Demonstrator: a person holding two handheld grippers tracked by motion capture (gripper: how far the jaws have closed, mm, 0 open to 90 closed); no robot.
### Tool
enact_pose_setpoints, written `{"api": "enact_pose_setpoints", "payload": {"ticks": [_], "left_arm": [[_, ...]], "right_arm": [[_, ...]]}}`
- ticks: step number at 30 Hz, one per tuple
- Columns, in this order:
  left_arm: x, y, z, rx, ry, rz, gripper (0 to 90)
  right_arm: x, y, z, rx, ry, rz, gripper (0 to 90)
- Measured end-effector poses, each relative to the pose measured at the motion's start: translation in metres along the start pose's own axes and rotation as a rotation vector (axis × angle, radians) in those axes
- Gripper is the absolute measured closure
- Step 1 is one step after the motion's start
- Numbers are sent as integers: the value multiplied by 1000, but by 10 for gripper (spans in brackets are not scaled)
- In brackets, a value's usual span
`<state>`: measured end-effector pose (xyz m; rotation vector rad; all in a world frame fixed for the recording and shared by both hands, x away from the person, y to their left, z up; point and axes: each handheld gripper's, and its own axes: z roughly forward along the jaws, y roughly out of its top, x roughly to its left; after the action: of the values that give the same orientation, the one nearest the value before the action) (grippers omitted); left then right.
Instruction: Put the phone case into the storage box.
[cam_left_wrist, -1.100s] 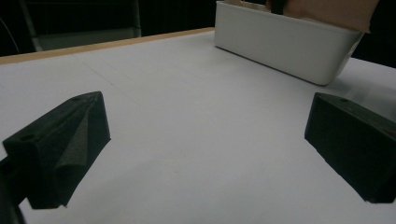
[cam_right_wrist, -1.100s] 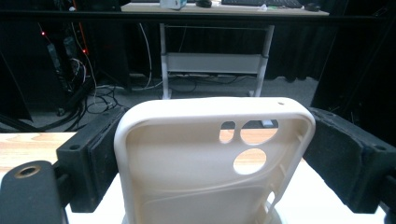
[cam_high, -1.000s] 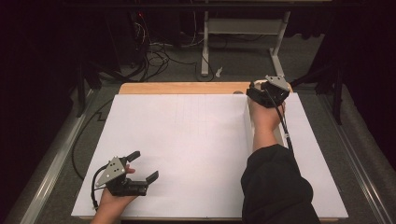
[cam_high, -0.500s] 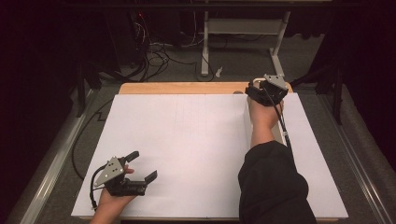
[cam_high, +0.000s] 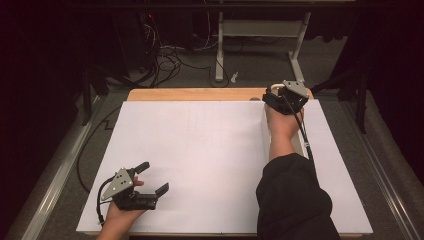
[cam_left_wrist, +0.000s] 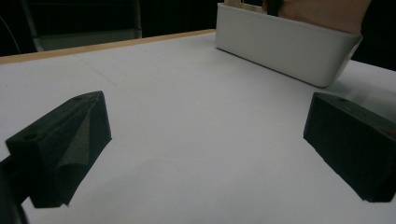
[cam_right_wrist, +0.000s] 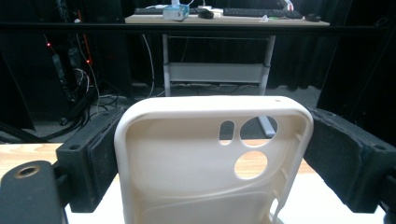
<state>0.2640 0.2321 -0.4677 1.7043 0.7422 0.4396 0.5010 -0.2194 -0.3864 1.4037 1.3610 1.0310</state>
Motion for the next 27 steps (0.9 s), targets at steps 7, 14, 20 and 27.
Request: {"api": "enact_pose_setpoints", "payload": {"ticks": [7, 14, 20, 27], "left_arm": [[-3, 2, 0, -6, -5, 7, 20], [-3, 2, 0, -7, -7, 8, 20], [-2, 1, 1, -4, -10, 8, 20], [-2, 1, 0, -5, -11, 6, 20]], "right_arm": [[-11, 0, -10, 13, 34, 41, 118], [-18, -1, -12, -33, 57, 63, 120], [-16, -3, -6, -38, 59, 45, 121], [-11, -4, -2, -26, 65, 14, 121]]}}
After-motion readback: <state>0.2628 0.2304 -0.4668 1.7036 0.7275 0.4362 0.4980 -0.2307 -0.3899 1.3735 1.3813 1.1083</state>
